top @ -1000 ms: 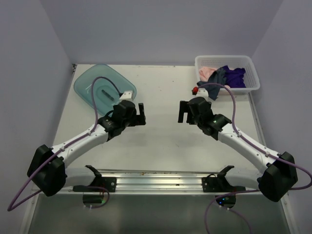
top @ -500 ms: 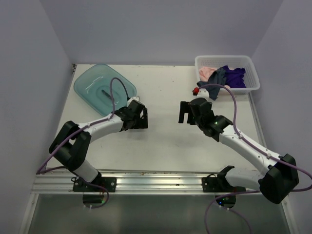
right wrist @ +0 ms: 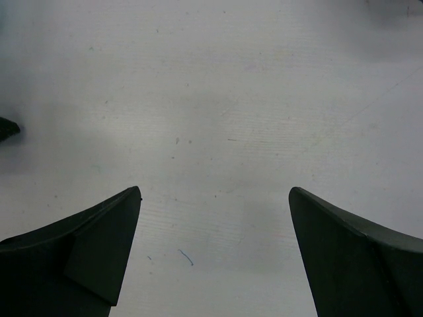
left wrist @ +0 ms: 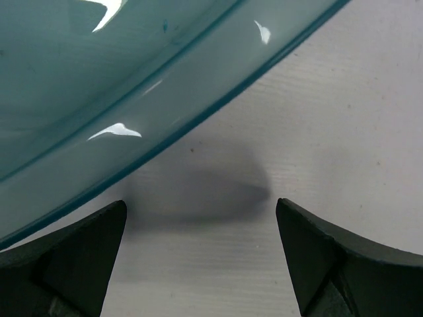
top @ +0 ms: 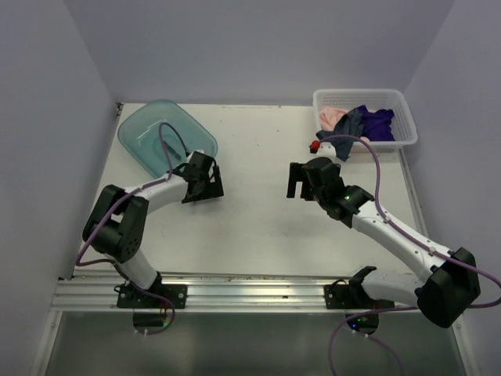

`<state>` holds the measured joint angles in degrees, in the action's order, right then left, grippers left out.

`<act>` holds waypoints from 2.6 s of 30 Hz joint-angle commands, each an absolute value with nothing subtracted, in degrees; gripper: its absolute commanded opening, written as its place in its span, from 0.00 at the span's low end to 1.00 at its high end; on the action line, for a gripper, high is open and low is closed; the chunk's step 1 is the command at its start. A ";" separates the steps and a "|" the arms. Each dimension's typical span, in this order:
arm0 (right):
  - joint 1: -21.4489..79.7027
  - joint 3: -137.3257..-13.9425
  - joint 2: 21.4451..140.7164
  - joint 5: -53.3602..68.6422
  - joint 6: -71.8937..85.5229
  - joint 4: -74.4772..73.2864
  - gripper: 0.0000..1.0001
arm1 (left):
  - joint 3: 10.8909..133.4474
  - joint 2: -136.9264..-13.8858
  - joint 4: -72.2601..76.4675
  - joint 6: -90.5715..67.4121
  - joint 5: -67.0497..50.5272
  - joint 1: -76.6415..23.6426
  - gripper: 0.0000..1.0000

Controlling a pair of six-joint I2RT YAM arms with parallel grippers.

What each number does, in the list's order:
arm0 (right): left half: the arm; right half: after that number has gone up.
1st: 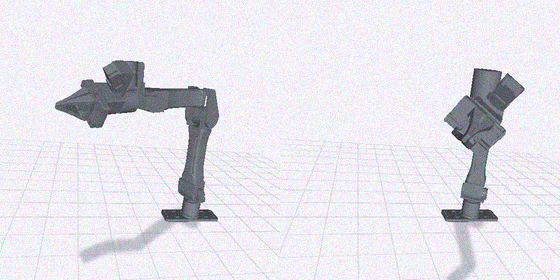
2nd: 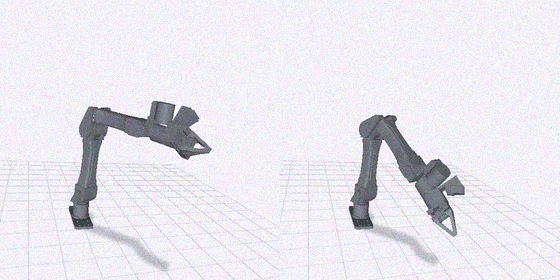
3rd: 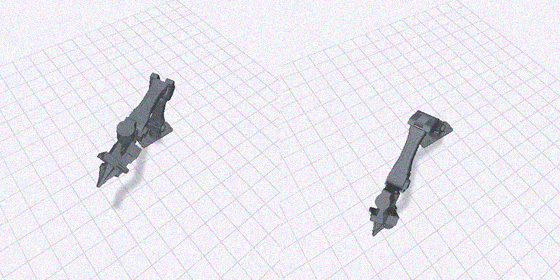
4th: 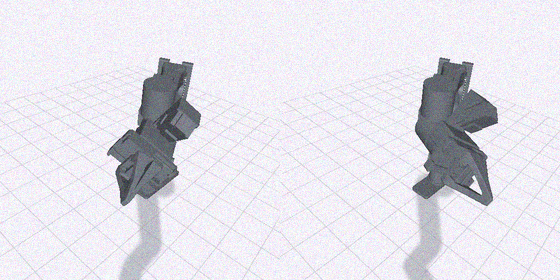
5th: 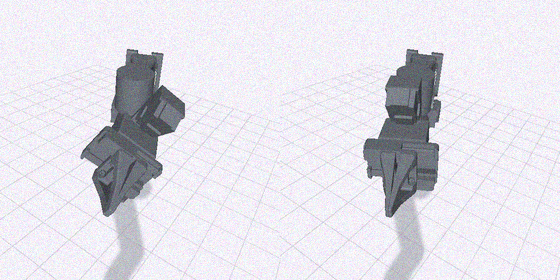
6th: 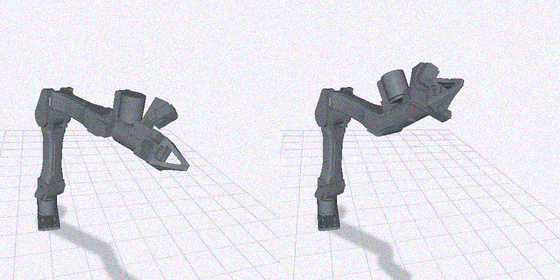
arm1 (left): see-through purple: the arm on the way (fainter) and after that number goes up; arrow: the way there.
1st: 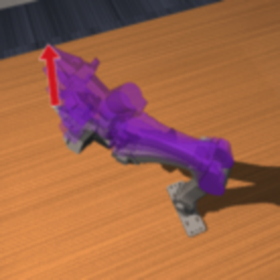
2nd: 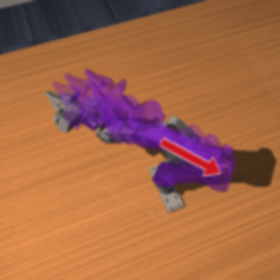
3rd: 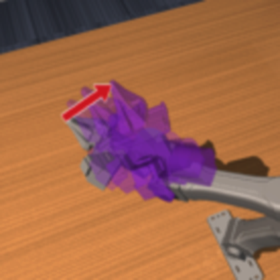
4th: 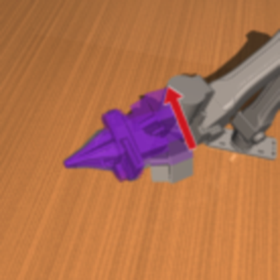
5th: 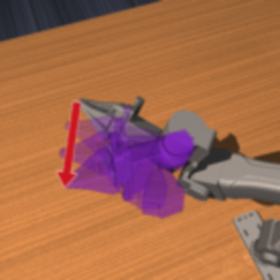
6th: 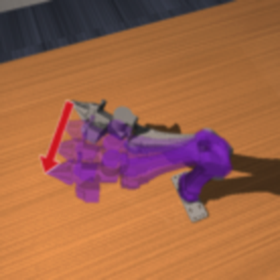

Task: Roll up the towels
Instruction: Grab a towel with the right arm, then move the towel to the center of the board

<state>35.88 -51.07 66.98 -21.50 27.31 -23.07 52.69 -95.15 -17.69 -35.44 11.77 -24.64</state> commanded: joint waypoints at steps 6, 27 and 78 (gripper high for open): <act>35.68 -51.68 66.36 -21.71 26.54 -22.15 0.98 | 61.96 -99.75 -20.04 -32.87 14.24 -18.47 0.99; 22.16 -63.19 74.43 -24.09 25.05 -28.39 0.98 | 67.86 -89.48 -29.36 -36.74 30.49 -8.61 0.99; 28.99 -76.65 68.03 -10.11 31.63 -30.59 0.00 | 90.71 -110.22 -26.19 -25.05 7.04 -12.04 1.00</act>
<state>25.08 -79.72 68.05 -10.87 30.28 -30.04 89.54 -114.24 -27.68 -25.82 10.33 -12.14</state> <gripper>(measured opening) 0.026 0.994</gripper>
